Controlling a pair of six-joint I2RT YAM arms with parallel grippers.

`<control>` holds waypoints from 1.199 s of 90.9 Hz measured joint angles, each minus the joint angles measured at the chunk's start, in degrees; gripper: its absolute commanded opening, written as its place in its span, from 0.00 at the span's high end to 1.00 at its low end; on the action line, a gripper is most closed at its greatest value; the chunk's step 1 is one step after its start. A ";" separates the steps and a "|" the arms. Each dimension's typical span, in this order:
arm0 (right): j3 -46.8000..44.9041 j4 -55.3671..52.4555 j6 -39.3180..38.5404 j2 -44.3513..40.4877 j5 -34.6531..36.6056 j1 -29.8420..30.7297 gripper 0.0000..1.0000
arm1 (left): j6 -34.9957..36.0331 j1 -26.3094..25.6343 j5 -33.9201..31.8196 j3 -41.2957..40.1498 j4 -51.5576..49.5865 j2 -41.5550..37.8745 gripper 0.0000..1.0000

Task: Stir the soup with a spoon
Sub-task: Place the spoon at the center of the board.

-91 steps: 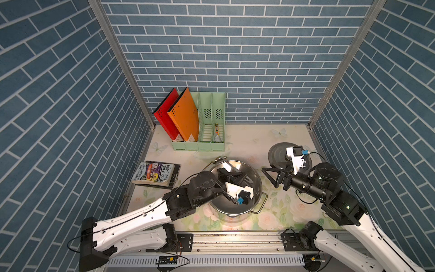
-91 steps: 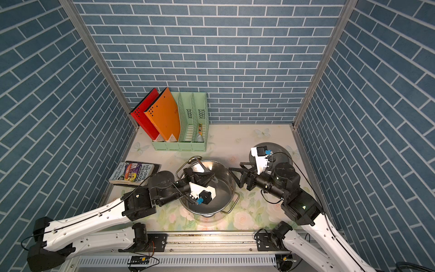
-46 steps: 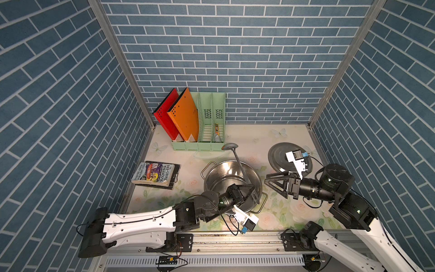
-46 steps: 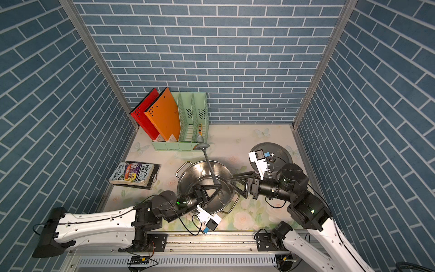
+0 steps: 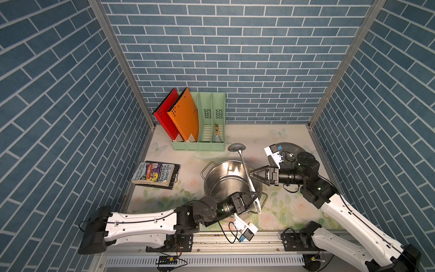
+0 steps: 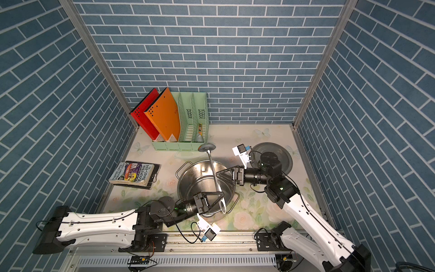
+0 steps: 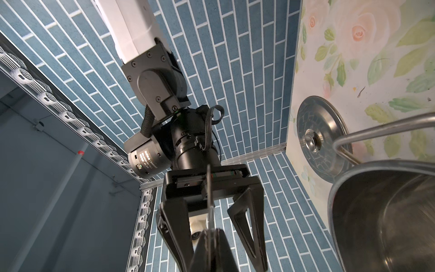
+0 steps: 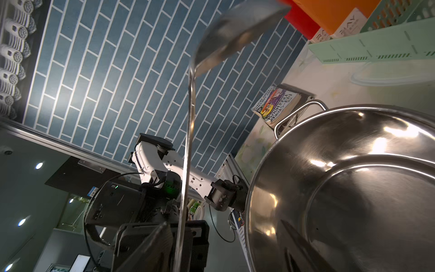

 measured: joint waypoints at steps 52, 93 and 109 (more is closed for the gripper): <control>-7.43 29.49 14.67 2.82 -7.08 1.66 0.55 | -0.22 -0.09 0.00 -0.92 0.46 0.00 1.00; -6.45 25.00 18.91 3.65 -5.75 2.49 1.00 | 1.01 -0.20 -0.20 -1.51 0.07 -0.13 1.00; -3.98 17.77 14.16 3.56 -4.17 2.45 1.00 | -0.28 -0.22 -0.04 -1.53 0.24 0.02 0.63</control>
